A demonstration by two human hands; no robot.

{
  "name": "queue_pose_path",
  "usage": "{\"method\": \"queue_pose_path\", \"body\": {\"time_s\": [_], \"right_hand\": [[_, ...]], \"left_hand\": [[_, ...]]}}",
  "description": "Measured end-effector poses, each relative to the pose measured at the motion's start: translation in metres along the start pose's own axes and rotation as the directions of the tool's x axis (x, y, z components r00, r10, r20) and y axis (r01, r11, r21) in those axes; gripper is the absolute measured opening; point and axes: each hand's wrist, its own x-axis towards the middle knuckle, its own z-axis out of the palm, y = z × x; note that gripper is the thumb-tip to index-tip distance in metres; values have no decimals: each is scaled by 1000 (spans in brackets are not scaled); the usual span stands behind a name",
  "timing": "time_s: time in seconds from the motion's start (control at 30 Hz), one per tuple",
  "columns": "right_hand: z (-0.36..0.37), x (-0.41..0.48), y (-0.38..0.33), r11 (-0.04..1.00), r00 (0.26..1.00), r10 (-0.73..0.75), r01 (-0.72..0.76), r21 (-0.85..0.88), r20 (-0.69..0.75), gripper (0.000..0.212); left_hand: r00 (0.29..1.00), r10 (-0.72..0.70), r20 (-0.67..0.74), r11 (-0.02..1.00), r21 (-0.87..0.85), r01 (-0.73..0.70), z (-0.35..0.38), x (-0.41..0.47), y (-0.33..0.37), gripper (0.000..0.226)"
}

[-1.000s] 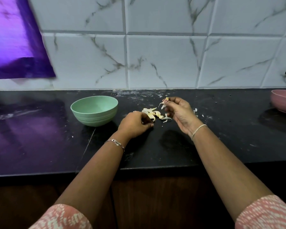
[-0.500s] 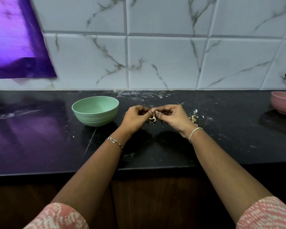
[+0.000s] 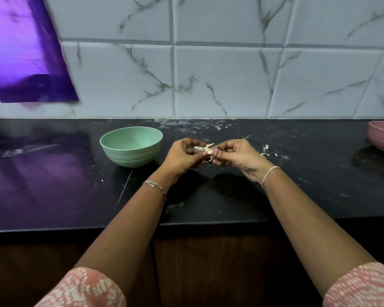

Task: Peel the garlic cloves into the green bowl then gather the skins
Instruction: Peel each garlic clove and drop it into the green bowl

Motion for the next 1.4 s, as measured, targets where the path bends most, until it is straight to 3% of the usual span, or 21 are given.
{"method": "queue_pose_path", "body": {"time_s": [0.17, 0.33, 0.47, 0.57, 0.73, 0.8, 0.87, 0.9, 1.0, 1.13, 1.27, 1.4], "right_hand": [[-2, -3, -8, 997, 998, 41, -38, -63, 46, 3], [-9, 3, -40, 963, 999, 40, -30, -269, 33, 13], [-14, 13, -79, 964, 993, 98, -79, -255, 63, 23], [-10, 14, -97, 954, 980, 160, -122, -273, 120, 16], [-7, 17, -116, 986, 993, 85, -73, -152, 77, 6], [1, 14, -87, 946, 986, 134, -99, -308, 96, 15], [11, 7, -43, 812, 957, 258, -141, -566, 131, 19], [16, 3, -30, 781, 944, 307, -179, -598, 119, 20], [14, 7, -41, 801, 958, 283, -206, -562, 53, 18], [3, 12, -78, 943, 989, 147, -148, -297, -27, 18], [13, -2, -29, 791, 974, 224, -161, -590, 36, 21], [9, 3, -28, 837, 981, 192, -144, -528, 37, 18]], "left_hand": [[1000, 0, -12, 999, 36, 1, 0, -1, 0, 27], [990, -39, -138, 998, 50, 47, -3, 7, -6, 7], [974, -54, -218, 997, 33, 63, -5, 9, -8, 8], [970, -61, -234, 996, 53, 75, -5, 8, -8, 10], [958, -63, -280, 994, 73, 87, -6, 11, -9, 12], [954, -53, -297, 992, 92, 84, -5, 12, -10, 15], [951, -43, -305, 990, 116, 82, -5, 13, -12, 16], [950, -40, -308, 988, 129, 83, -5, 13, -12, 15], [950, -29, -312, 984, 158, 82, -4, 12, -12, 14], [951, -34, -307, 985, 153, 85, -4, 12, -11, 9], [951, -26, -307, 977, 194, 89, -5, 13, -13, 5], [962, 14, -274, 964, 258, 59, -5, 12, -14, 9]]}}
